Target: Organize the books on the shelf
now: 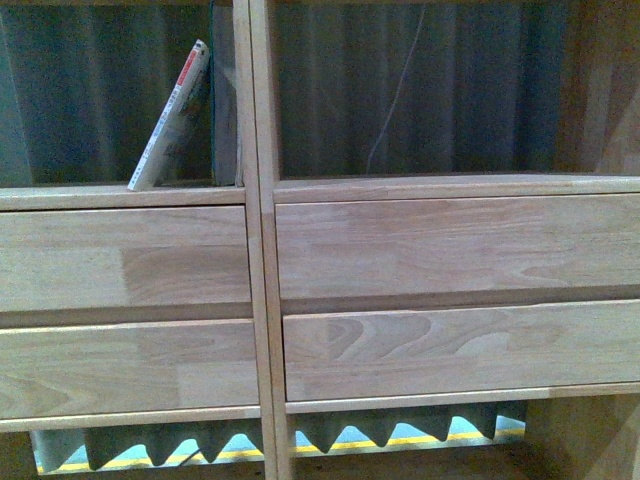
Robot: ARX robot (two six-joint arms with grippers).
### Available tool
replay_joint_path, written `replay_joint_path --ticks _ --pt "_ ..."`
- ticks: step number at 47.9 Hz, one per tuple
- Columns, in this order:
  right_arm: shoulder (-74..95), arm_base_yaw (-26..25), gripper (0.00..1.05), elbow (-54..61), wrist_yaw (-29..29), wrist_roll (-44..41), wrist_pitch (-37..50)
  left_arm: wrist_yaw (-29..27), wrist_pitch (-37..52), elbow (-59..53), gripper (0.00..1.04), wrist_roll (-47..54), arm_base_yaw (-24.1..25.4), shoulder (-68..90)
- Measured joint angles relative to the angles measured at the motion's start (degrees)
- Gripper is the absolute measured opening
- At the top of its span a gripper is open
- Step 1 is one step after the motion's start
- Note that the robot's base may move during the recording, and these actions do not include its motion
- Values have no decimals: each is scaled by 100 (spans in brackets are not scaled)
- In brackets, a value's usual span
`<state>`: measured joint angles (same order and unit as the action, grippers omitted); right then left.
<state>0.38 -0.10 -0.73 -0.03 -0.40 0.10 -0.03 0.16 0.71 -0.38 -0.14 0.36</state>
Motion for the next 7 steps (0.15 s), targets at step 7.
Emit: replay_joint_path --ticks 7 --pt "0 0 98 0 0 9 0 0 0 0 98 2 0 0"
